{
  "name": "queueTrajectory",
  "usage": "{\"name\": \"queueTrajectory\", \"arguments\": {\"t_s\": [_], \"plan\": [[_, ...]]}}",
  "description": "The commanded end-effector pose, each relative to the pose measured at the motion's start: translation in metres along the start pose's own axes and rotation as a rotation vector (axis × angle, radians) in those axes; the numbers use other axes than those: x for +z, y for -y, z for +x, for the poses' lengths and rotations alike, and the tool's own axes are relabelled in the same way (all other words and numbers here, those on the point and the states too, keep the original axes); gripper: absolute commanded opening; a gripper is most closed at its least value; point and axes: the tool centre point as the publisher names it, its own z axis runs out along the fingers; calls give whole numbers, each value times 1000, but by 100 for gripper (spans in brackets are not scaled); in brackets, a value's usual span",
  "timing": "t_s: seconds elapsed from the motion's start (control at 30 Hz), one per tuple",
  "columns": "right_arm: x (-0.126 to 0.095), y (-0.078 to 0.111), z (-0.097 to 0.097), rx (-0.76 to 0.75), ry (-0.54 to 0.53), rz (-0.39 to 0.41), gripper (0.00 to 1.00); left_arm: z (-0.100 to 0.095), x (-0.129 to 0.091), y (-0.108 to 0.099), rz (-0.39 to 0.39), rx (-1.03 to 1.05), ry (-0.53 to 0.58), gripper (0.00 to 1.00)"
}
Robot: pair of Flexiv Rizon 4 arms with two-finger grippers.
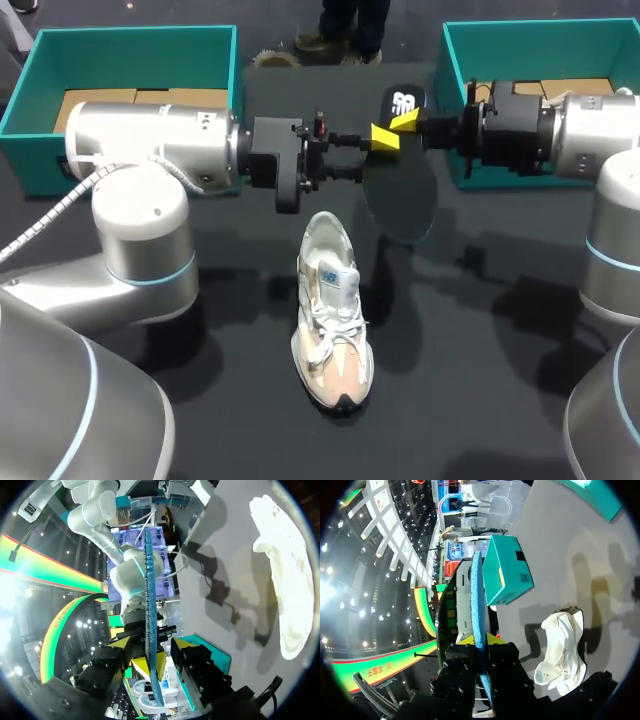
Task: Take the shoe out of the shoebox, open the shoe tongue, remove and reinsert the insole, then place the shoe into the shoebox
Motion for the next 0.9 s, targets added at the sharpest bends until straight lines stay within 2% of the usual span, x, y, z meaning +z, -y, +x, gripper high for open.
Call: {"name": "queueTrajectory", "arguments": {"t_s": [0.03,0.2,0.9], "plan": [[2,4,-1,4,2,-10,0,3,4,1,-10,2,0,46],[3,6,-2,9,-7,-3,0,4,4,1,-13,2,0,40],[3,4,-1,-12,-28,49,0,10,0,4,-12,-4,-9,33]]}}
